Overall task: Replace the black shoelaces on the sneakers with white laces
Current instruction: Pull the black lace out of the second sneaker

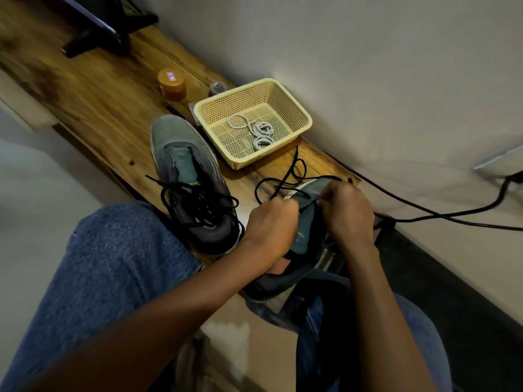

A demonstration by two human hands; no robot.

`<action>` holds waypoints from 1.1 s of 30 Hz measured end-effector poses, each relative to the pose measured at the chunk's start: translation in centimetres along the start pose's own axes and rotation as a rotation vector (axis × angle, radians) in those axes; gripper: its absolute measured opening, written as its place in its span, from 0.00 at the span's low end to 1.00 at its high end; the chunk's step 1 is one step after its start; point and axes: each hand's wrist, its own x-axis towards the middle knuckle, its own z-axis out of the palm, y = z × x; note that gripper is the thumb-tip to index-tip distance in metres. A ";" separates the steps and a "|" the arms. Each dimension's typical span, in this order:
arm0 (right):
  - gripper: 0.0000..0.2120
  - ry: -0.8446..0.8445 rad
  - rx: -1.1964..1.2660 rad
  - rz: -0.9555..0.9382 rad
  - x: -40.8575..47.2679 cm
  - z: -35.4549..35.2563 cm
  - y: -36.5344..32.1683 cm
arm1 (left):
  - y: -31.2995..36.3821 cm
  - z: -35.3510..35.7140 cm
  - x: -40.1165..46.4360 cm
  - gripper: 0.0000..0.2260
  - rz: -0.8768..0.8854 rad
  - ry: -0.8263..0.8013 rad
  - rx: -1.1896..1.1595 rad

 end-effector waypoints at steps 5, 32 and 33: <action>0.02 0.120 0.031 -0.096 -0.4 0.2 -0.3 | 0.0 -0.2 0.1 0.10 -0.015 0.001 0.005; 0.11 0.145 0.275 0.040 0.5 -0.9 0.4 | -0.1 -0.5 0.5 0.07 -0.009 0.035 0.025; 0.13 0.080 0.236 0.017 0.5 -0.7 0.5 | -0.1 -0.4 0.6 0.08 0.000 0.044 0.027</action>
